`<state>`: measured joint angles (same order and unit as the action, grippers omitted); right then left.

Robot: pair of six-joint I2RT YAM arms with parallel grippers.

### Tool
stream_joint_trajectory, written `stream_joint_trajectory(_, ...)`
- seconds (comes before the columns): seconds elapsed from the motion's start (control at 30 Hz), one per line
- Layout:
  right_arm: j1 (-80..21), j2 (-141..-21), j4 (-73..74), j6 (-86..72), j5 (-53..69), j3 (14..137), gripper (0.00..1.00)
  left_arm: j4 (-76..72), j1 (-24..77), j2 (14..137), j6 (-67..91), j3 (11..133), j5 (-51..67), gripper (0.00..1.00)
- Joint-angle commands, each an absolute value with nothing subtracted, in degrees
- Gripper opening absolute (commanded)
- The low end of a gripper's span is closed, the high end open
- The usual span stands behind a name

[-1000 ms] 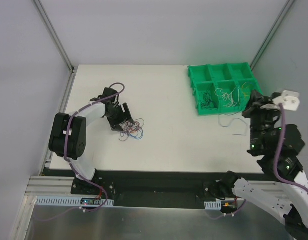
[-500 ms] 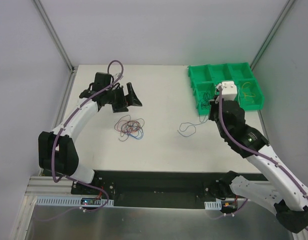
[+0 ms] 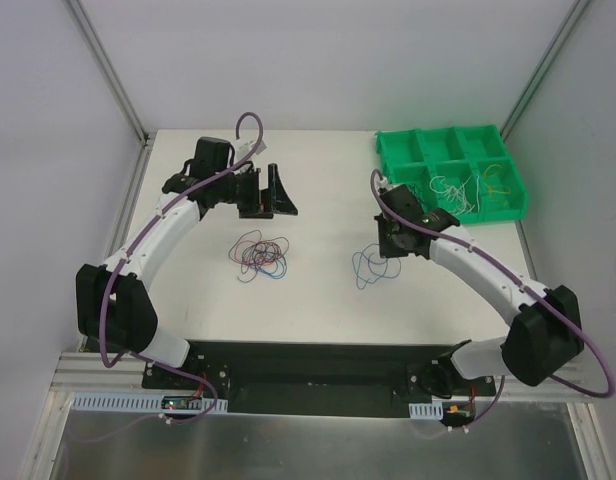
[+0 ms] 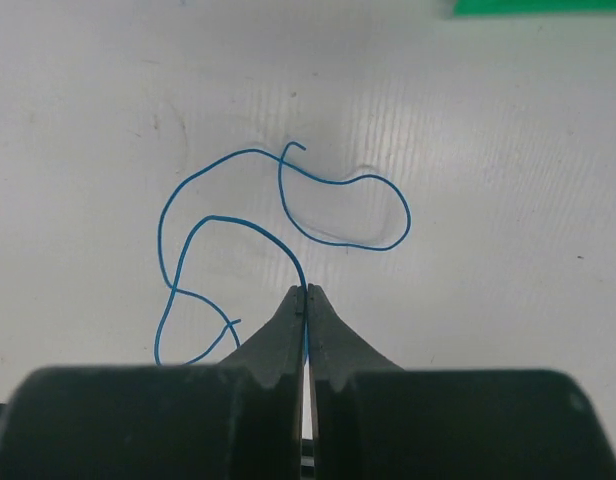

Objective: Untangle the cables

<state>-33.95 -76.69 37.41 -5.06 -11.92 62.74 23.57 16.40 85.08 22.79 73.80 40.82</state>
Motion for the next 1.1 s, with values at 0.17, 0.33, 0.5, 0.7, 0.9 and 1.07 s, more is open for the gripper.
stream_joint_trajectory(0.17, -26.73, -87.09, 37.44, -8.35, -7.56, 62.14, 0.15, 24.87, 16.17, 83.50, 20.39, 72.42, 45.88, 0.96)
stream_joint_trajectory(0.33, -23.12, -87.89, 36.83, -7.29, -4.33, 61.09, 0.46, 24.87, 16.17, 83.32, 20.48, 72.42, 46.49, 0.96)
stream_joint_trajectory(0.5, -21.36, -84.73, 30.77, -9.84, 3.77, 54.68, 0.81, 24.70, 16.17, 83.58, 20.74, 72.33, 47.11, 0.95)
stream_joint_trajectory(0.7, -20.21, -85.52, 25.50, -10.81, 4.66, 49.23, 0.80, 24.43, 16.08, 84.29, 20.92, 71.98, 46.93, 0.95)
stream_joint_trajectory(0.9, -21.44, -86.13, 20.65, -12.22, 1.95, 47.02, 0.50, 24.35, 16.17, 83.94, 20.57, 71.90, 46.32, 0.95)
stream_joint_trajectory(1.07, -23.20, -84.82, 21.79, -10.29, -7.63, 49.12, 0.08, 24.35, 16.17, 84.11, 20.48, 71.72, 45.53, 0.95)
